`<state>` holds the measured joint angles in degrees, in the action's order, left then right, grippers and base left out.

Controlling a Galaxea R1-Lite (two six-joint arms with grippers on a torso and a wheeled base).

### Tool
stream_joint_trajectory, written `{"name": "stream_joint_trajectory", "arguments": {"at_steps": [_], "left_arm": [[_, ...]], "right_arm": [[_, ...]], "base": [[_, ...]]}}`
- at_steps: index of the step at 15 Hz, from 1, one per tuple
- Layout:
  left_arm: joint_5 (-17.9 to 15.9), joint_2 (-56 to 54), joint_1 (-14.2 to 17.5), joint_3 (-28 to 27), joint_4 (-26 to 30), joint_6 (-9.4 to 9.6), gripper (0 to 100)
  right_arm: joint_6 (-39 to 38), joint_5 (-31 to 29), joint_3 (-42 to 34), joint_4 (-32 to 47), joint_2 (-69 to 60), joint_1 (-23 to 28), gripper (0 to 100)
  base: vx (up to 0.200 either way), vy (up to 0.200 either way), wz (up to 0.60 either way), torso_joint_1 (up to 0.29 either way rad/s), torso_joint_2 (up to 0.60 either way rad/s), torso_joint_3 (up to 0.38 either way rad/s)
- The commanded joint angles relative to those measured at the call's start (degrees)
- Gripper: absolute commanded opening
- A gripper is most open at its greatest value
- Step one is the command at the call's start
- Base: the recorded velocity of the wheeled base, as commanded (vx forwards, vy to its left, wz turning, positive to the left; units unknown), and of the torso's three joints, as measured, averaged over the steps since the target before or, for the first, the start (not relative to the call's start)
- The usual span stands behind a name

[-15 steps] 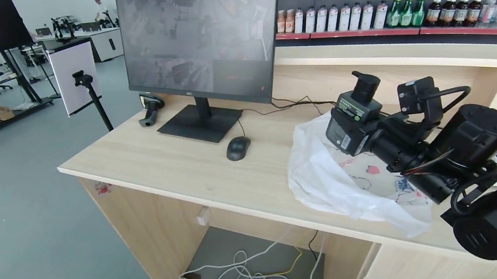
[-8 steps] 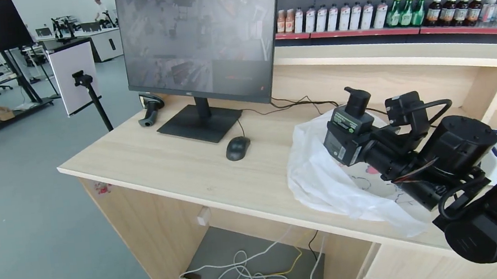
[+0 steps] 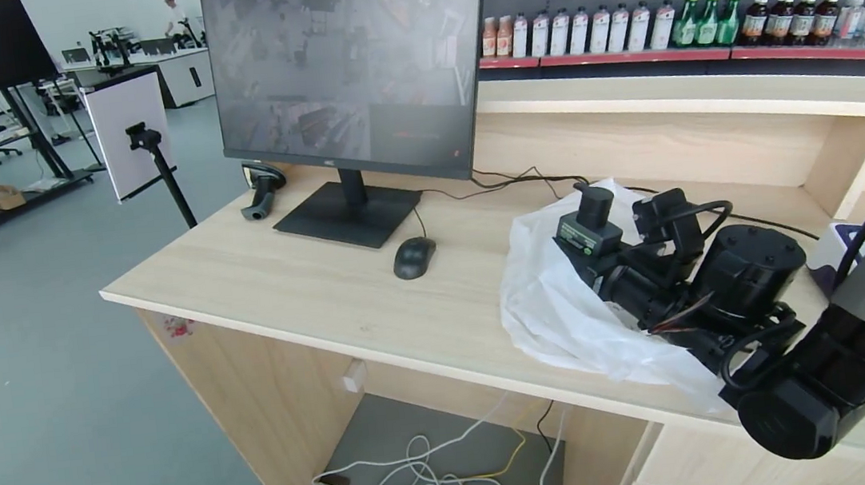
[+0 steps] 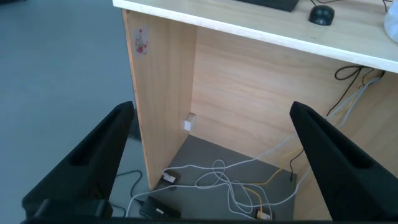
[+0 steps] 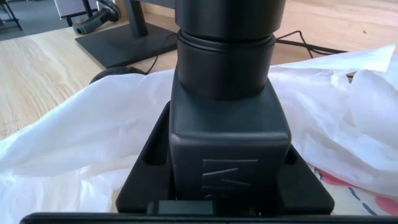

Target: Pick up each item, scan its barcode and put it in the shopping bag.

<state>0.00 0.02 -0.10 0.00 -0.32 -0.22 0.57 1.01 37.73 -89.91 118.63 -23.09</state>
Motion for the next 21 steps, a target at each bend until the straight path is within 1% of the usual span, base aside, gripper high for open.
{"name": "stream_joint_trajectory", "arguments": {"at_steps": [1, 17, 18, 21], "left_arm": [[0.0, 0.0, 0.0, 0.0, 0.0, -0.04, 100], [0.0, 0.0, 0.0, 0.0, -0.1, -0.04, 100], [0.0, 0.0, 0.0, 0.0, -0.1, -0.04, 100], [0.0, 0.0, 0.0, 0.0, -0.1, -0.04, 100]], "right_arm": [[-0.1, 0.0, 0.2, -0.1, 1.2, 0.0, 0], [-0.3, 0.0, -2.6, -0.1, 2.8, -0.7, 0], [-0.7, 0.0, -2.6, -0.1, 2.8, -0.7, 100], [-2.1, 0.0, -2.5, -0.1, 2.0, -1.5, 100]], "base": [[0.000, 0.000, 0.00, 0.000, 0.00, 0.000], [0.000, 0.000, 0.00, 0.000, 0.00, 0.000], [0.000, 0.000, 0.00, 0.000, 0.00, 0.000], [0.000, 0.000, 0.00, 0.000, 0.00, 0.000]]}}
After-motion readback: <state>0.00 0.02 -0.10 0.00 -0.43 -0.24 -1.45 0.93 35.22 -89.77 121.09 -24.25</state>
